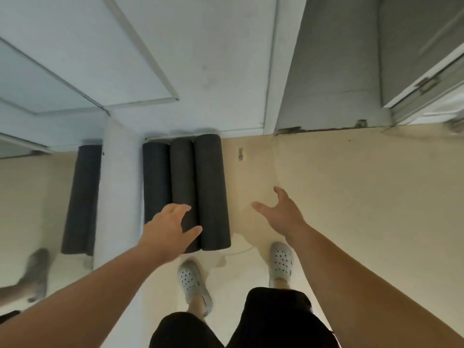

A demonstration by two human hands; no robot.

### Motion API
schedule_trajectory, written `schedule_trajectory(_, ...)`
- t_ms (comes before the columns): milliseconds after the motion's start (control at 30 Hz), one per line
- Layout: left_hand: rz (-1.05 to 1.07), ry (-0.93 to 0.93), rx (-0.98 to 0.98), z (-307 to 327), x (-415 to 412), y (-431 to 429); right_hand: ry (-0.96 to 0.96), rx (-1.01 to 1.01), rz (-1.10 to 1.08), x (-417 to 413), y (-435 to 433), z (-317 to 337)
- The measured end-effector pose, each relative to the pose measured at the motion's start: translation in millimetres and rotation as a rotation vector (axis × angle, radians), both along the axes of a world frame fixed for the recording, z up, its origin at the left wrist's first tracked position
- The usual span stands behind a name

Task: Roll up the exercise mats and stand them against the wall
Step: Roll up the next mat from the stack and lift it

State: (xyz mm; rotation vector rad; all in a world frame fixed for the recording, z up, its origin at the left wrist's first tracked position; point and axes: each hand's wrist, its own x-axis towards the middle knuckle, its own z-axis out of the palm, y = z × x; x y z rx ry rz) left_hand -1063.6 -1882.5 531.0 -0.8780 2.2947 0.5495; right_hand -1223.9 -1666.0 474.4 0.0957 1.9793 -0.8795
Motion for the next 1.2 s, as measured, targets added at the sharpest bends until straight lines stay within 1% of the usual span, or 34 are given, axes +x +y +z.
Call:
schedule_trajectory(67, 0.155, 0.114, 0.017, 49, -1, 22, 0.054, -0.048, -0.032, -2, 25, 57)
schedule_trajectory(133, 0.265, 0.24, 0.06, 90, -3, 42, 0.111, -0.102, -0.08, -1, 49, 103)
schedule_trajectory(233, 0.286, 0.39, 0.138, 137, -2, 71, 0.186, -0.143, -0.183, 20, 85, 159)
schedule_trajectory(300, 0.249, 0.451, 0.187, 155, 1, 85, 0.222, -0.151, -0.25, 44, 106, 185)
schedule_trajectory(400, 0.107, 0.518, 0.252, 176, 21, 109, 0.276, -0.168, -0.389, 110, 145, 220)
schedule_trajectory(500, -0.04, 0.473, 0.324, 185, 43, 144, 0.306, -0.164, -0.554, 186, 188, 238)
schedule_trajectory(600, -0.199, 0.41, 0.396, 193, 64, 200, 0.318, -0.124, -0.697, 260, 243, 246)
schedule_trajectory(733, -0.437, 0.382, 0.444, 208, 97, 307, 0.345, -0.068, -0.948, 360, 341, 256)
schedule_trajectory(900, -0.715, 0.383, 0.457, 222, 150, 486, 0.387, 0.009, -1.285, 498, 484, 263)
schedule_trajectory(967, -0.79, 0.37, 0.476, 220, 182, 564, 0.401, 0.05, -1.36, 556, 543, 263)
schedule_trajectory(1033, -0.837, 0.36, 0.502, 214, 223, 643, 0.406, 0.1, -1.387, 613, 605, 268)
schedule_trajectory(1200, -0.982, 0.205, 0.602, 201, 346, 823, 0.401, 0.225, -1.513, 764, 742, 287)
